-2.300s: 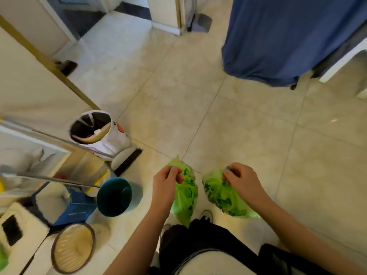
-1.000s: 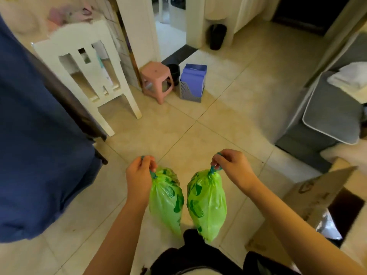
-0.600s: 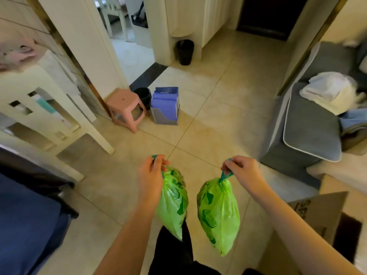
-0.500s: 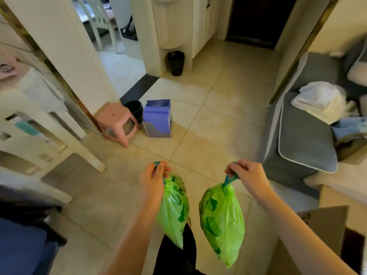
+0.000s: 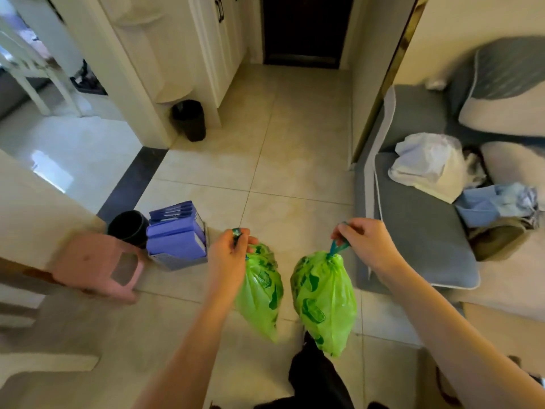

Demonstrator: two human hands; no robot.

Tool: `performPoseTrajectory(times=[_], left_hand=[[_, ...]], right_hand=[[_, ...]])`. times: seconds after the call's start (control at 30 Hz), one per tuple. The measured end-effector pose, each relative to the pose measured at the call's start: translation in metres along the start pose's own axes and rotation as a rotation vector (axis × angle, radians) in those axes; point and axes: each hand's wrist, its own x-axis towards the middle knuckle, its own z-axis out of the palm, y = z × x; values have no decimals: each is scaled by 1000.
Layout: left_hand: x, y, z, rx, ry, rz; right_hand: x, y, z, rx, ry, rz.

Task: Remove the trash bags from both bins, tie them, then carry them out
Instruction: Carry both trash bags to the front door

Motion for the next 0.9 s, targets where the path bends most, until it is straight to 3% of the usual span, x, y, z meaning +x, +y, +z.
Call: performPoseTrajectory(times=[0.37,0.9], left_hand=[[266,81,113,-38,100,32],[657,155,244,-94,-4,-53]], right_hand=[[290,-68,-34,-76,-82,-41],[698,-161,-63,-89,67,26]])
